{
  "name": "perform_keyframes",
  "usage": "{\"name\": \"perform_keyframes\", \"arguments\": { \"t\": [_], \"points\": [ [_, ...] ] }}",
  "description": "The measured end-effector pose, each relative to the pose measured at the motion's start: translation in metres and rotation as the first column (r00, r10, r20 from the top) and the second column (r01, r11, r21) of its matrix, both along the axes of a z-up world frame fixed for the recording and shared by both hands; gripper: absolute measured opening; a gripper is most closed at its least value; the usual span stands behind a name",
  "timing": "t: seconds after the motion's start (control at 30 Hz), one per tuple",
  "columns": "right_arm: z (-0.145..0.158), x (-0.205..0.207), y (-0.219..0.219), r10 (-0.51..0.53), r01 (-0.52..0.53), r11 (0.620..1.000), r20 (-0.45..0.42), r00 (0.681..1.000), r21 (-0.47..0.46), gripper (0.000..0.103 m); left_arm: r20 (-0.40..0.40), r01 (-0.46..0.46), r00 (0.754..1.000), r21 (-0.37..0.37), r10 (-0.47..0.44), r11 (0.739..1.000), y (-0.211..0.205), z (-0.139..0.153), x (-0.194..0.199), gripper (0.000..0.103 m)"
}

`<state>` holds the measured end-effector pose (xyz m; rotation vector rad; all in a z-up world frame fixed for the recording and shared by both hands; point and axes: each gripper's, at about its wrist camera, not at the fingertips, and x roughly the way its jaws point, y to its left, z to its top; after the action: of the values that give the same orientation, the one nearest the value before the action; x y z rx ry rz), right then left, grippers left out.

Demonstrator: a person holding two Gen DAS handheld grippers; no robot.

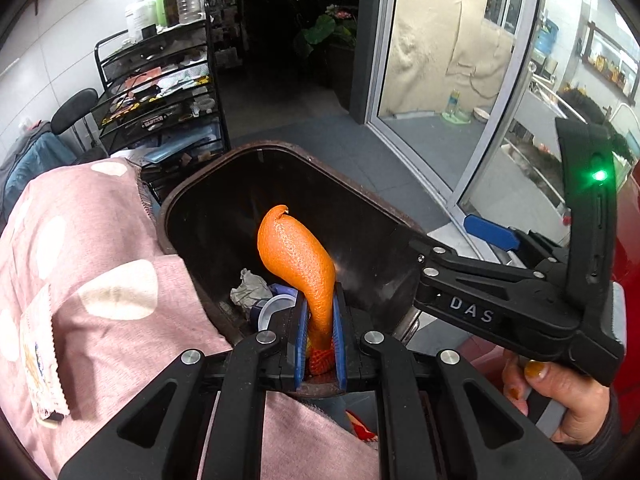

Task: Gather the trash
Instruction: 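Open left tool over the bin to drop the orange peel, then move both tools back over the bed toward the pink snack bag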

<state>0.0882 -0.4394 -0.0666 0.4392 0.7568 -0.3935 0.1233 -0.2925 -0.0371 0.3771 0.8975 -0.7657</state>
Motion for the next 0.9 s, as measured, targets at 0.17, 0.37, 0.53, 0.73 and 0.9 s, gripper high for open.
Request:
{"name": "perform_keyframes", "arguments": {
  "t": [0.17, 0.37, 0.53, 0.73, 0.9],
  "points": [
    [-0.002, 0.001, -0.001, -0.003, 0.003, 1.0, -0.007, 1.0, 0.0, 0.085, 0.024, -0.002, 1.0, 0.04, 0.001, 0.999, -0.004, -0.006, 0.0, 0.025],
    [-0.003, 0.0, -0.004, -0.016, 0.016, 1.0, -0.005, 1.0, 0.002, 0.087, 0.11, -0.007, 0.994, 0.042, 0.002, 0.999, -0.001, 0.002, -0.007, 0.079],
    [-0.003, -0.002, -0.004, -0.022, 0.022, 1.0, 0.009, 1.0, 0.006, 0.089, 0.18, -0.022, 0.983, 0.02, 0.018, 1.0, 0.011, 0.015, -0.017, 0.088],
    [0.002, 0.001, 0.004, 0.003, -0.003, 1.0, 0.033, 0.999, 0.007, 0.089, 0.244, -0.073, 0.967, -0.035, 0.079, 0.997, 0.036, 0.031, -0.024, 0.093],
    [0.008, 0.005, 0.019, 0.044, -0.044, 0.999, 0.05, 0.998, 0.006, 0.09, 0.295, -0.122, 0.946, -0.068, 0.137, 0.99, 0.06, 0.04, -0.029, 0.096]
  ]
}}
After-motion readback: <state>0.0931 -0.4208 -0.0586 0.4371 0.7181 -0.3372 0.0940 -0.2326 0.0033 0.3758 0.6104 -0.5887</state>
